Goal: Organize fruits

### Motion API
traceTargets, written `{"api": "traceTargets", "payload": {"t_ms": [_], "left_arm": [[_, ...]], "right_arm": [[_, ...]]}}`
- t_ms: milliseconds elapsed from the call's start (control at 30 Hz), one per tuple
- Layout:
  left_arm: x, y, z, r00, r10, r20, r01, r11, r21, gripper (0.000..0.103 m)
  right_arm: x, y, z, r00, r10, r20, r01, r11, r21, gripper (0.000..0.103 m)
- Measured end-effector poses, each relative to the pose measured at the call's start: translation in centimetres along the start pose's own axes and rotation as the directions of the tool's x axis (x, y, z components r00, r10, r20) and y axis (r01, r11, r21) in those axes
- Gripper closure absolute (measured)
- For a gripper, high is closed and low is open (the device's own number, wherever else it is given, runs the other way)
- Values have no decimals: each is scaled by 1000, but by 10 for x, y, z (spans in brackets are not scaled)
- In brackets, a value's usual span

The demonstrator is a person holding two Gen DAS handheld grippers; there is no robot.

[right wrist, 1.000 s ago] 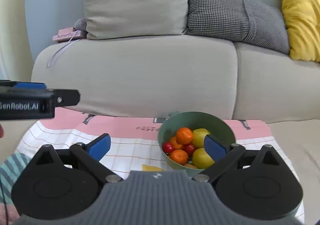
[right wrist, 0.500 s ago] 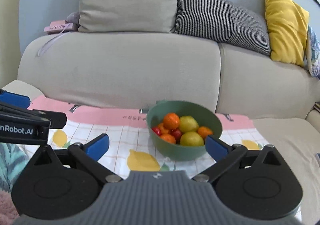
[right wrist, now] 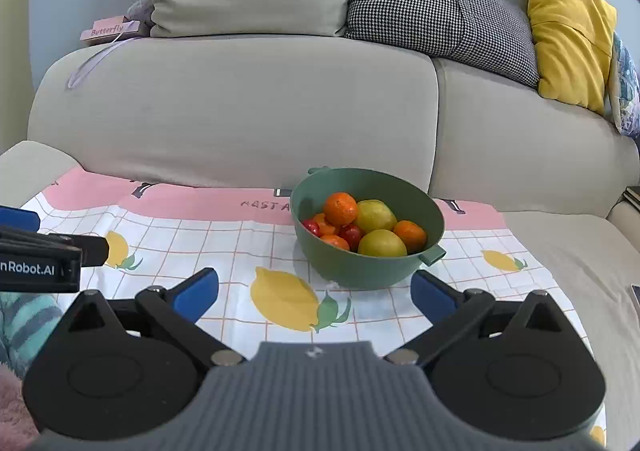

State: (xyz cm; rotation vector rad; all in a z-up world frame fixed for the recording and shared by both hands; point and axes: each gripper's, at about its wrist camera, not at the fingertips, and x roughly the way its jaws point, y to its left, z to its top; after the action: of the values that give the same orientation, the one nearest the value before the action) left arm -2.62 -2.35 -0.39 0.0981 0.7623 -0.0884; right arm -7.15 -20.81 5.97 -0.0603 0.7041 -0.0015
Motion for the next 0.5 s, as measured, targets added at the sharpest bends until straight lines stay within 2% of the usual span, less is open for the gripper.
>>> {"api": "traceTargets", "payload": {"t_ms": [500], "left_arm": [[0, 0, -2, 1000, -5, -7, 5, 1000, -3, 6]], "right_arm": [[-1, 5, -2, 1000, 7, 2, -7, 1000, -26, 4]]}}
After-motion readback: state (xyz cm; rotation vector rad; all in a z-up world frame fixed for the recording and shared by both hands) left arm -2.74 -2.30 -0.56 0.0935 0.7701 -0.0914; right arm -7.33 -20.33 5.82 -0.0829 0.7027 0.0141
